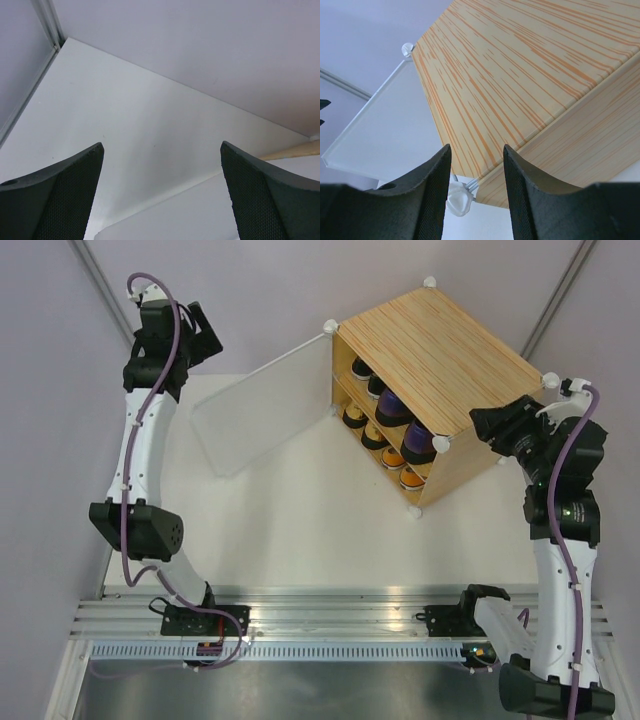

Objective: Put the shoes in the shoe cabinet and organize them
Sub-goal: Close the shoe cabinet at the center of the board.

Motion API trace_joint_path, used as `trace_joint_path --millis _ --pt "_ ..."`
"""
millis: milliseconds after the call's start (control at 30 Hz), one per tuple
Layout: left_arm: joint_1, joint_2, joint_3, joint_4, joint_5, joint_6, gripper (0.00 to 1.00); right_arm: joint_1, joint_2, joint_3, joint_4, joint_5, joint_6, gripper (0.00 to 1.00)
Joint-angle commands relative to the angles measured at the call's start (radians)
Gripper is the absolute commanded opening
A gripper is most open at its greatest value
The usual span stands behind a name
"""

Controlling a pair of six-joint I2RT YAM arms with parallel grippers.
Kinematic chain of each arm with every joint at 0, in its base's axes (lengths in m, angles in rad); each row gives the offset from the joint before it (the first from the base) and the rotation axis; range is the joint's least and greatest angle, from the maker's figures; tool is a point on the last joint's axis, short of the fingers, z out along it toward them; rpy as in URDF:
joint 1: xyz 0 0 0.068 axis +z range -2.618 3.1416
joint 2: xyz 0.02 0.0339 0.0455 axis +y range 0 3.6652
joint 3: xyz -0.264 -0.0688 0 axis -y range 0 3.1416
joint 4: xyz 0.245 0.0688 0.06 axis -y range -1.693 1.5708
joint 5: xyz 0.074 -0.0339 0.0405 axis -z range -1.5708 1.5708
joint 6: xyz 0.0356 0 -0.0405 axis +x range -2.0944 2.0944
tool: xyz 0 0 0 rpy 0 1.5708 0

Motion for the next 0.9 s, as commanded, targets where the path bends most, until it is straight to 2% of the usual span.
trace_joint_path --millis 0,167,533,600,667,700,733,800,833,867 --pt "0.057 0.032 0.069 -0.05 0.075 -0.094 0.99 0.014 0.013 0.042 0.0 -0.02 -0.019 0.51" --pt "0.147 0.074 0.055 -0.038 0.241 -0.16 0.99 0.023 0.017 0.045 -0.003 -0.01 -0.029 0.51" --pt "0.153 0.067 -0.064 -0.035 0.162 -0.098 0.98 0.03 0.011 0.051 -0.009 0.006 -0.049 0.51" --pt "0.153 0.074 -0.092 -0.041 0.181 -0.082 0.98 0.03 0.007 0.054 -0.014 0.007 -0.051 0.52" --pt "0.153 0.074 -0.121 -0.055 0.354 -0.058 0.97 0.032 0.001 0.054 -0.015 0.013 -0.054 0.52" --pt "0.153 0.063 -0.18 -0.062 0.452 -0.055 0.95 0.032 0.0 0.056 -0.017 0.013 -0.055 0.52" --pt "0.138 0.046 -0.223 -0.058 0.641 -0.062 0.89 0.032 -0.001 0.056 -0.017 0.018 -0.055 0.52" --pt "0.096 -0.049 -0.355 -0.038 0.82 -0.046 0.88 0.032 -0.001 0.06 -0.021 0.026 -0.063 0.53" --pt "-0.006 -0.101 -0.397 -0.003 0.946 -0.018 0.88 0.032 -0.001 0.06 -0.024 0.03 -0.065 0.53" --pt "-0.051 -0.192 -0.431 0.007 0.968 -0.001 0.89 0.03 -0.003 0.064 -0.026 0.038 -0.066 0.53"
